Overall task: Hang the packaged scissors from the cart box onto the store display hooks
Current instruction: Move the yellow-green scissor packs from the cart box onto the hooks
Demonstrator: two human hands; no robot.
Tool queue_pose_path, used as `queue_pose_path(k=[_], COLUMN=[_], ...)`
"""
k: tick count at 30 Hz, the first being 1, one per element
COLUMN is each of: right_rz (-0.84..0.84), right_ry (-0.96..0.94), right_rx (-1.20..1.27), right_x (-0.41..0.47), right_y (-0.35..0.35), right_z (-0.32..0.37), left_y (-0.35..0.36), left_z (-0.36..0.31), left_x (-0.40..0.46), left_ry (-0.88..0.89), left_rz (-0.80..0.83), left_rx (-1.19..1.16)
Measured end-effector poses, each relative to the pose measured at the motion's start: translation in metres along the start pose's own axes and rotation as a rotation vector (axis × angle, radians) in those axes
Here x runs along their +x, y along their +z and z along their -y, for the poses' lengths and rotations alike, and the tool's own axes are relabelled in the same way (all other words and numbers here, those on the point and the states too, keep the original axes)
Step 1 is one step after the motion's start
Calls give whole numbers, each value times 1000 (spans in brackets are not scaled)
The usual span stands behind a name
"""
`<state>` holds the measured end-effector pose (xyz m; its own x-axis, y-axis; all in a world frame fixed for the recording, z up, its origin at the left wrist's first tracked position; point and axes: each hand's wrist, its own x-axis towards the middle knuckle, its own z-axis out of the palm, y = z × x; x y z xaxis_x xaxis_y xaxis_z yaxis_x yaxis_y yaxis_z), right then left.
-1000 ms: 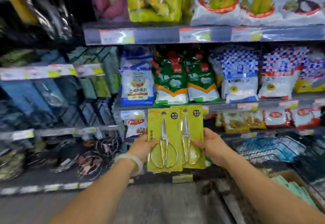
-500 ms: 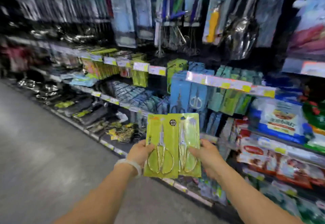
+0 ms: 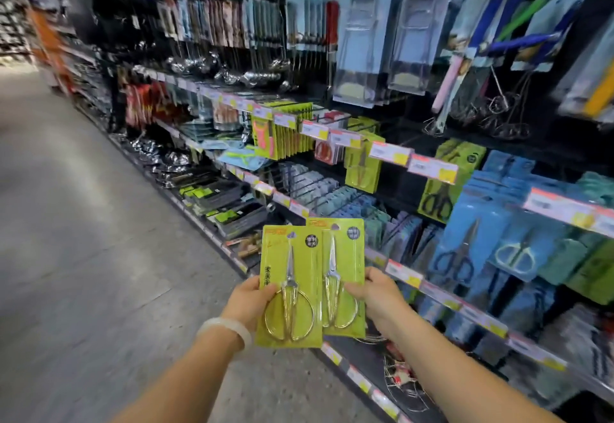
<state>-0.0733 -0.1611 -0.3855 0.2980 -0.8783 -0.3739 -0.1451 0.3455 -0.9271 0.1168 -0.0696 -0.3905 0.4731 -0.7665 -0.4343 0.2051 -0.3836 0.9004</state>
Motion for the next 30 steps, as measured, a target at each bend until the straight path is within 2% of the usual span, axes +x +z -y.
queue_pose_path(k=[8, 13, 20, 24, 30], right_rz=[-32, -87, -245, -281, -437], right_ry=[49, 0, 43, -18, -97], right_rx=[46, 102, 122, 126, 180], right_x=[140, 205, 257, 272, 299], right_y=[21, 27, 25, 25, 28], right_z=[49, 80, 95, 105, 134], left_y=[-11, -10, 2, 12, 25], left_z=[-59, -96, -111, -133, -171], left_x=[132, 205, 272, 306, 355], left_ry=[6, 3, -18, 0, 40], left_rz=[-13, 12, 119, 199, 305], left_rx=[20, 61, 148, 209, 352])
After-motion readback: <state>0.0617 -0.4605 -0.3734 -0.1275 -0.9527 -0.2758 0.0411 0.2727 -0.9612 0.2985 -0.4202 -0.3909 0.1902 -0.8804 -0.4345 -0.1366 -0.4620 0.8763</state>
